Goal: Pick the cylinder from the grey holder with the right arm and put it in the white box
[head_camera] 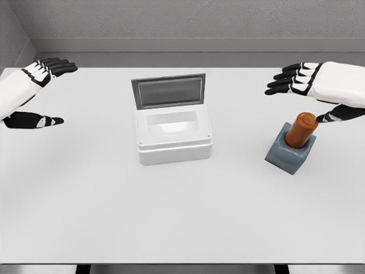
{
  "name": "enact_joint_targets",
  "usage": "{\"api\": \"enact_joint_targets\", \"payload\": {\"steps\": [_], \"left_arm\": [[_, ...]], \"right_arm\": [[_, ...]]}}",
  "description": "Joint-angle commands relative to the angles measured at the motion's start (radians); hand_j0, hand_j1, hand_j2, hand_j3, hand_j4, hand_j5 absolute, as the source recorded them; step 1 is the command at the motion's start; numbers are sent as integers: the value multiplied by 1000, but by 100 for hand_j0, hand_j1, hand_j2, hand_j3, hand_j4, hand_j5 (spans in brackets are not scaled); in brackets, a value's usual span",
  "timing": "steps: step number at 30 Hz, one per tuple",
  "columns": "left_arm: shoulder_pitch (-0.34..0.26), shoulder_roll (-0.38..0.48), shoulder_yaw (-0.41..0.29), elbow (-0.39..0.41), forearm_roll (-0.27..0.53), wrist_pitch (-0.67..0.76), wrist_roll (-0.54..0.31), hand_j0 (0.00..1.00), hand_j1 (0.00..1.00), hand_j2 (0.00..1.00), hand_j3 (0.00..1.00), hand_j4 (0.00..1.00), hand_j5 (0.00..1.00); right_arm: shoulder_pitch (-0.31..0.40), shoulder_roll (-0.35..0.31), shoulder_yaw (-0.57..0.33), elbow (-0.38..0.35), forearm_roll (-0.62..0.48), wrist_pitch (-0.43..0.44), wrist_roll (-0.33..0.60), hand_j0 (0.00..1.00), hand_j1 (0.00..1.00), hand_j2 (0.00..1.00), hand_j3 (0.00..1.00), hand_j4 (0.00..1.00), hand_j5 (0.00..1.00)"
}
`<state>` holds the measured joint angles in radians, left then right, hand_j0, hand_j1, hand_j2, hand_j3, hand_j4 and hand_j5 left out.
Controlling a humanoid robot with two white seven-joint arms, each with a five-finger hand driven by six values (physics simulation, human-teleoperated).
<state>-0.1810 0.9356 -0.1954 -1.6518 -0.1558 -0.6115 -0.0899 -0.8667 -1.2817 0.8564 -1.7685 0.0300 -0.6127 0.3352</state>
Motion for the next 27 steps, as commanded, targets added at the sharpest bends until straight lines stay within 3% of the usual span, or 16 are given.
{"api": "enact_joint_targets", "payload": {"steps": [1, 2, 3, 5, 6, 8, 10, 12, 15, 18, 21, 25, 27], "left_arm": [[2, 0, -2, 3, 12, 1, -1, 100, 100, 100, 100, 100, 100], [2, 0, -29, 0, 25, 1, -1, 100, 100, 100, 100, 100, 100], [0, 2, -68, 1, 105, 1, -31, 100, 100, 100, 100, 100, 100], [-6, 0, -104, 1, 329, 1, -319, 100, 100, 100, 100, 100, 100], [-9, -1, -104, -2, 410, 1, -422, 100, 100, 100, 100, 100, 100], [-14, -3, -104, -3, 573, 1, -521, 100, 100, 100, 100, 100, 100], [-40, -11, -104, -3, 754, 131, -521, 100, 100, 100, 100, 100, 100], [-66, -15, -102, -2, 803, 271, -521, 100, 100, 100, 100, 100, 100], [-101, -28, -102, 6, 932, 427, -521, 100, 100, 100, 100, 100, 100], [-106, -28, -102, 7, 937, 457, -521, 100, 100, 100, 100, 100, 100], [-110, -28, -101, 4, 786, 450, -521, 100, 100, 100, 100, 100, 100], [-115, -31, -102, 1, 792, 464, -521, 100, 100, 100, 100, 100, 100], [-155, -87, -111, 24, 863, 576, -521, 100, 100, 100, 100, 100, 100]], "right_arm": [[0, -5, 1, 0, 7, 2, 1, 100, 100, 100, 100, 100, 100], [0, -7, 1, 0, 42, 2, -5, 100, 100, 100, 100, 100, 100], [0, -4, 1, 0, 39, 2, -7, 100, 100, 100, 100, 100, 100], [-2, -5, 0, 0, 34, 2, -12, 100, 100, 100, 100, 100, 100], [-2, -5, 1, 0, 34, 2, -12, 100, 100, 100, 100, 100, 100], [-9, 1, -2, 0, 45, 2, 2, 100, 100, 100, 100, 100, 100], [-37, 13, -13, 1, 34, 2, 171, 100, 100, 100, 100, 100, 100], [-66, 35, -11, 1, 39, 2, 276, 100, 100, 100, 100, 100, 100], [-77, 73, -5, 3, 47, 2, 276, 99, 99, 99, 99, 99, 99], [-77, 88, 1, 11, 106, 2, 276, 98, 98, 98, 98, 98, 98], [-80, 81, -2, 14, 133, 2, 276, 97, 97, 97, 97, 97, 97], [-83, 58, -2, 14, 148, 2, 276, 97, 97, 97, 97, 97, 97], [-80, 64, 4, 24, 171, 2, 276, 97, 97, 97, 97, 97, 97]]}}
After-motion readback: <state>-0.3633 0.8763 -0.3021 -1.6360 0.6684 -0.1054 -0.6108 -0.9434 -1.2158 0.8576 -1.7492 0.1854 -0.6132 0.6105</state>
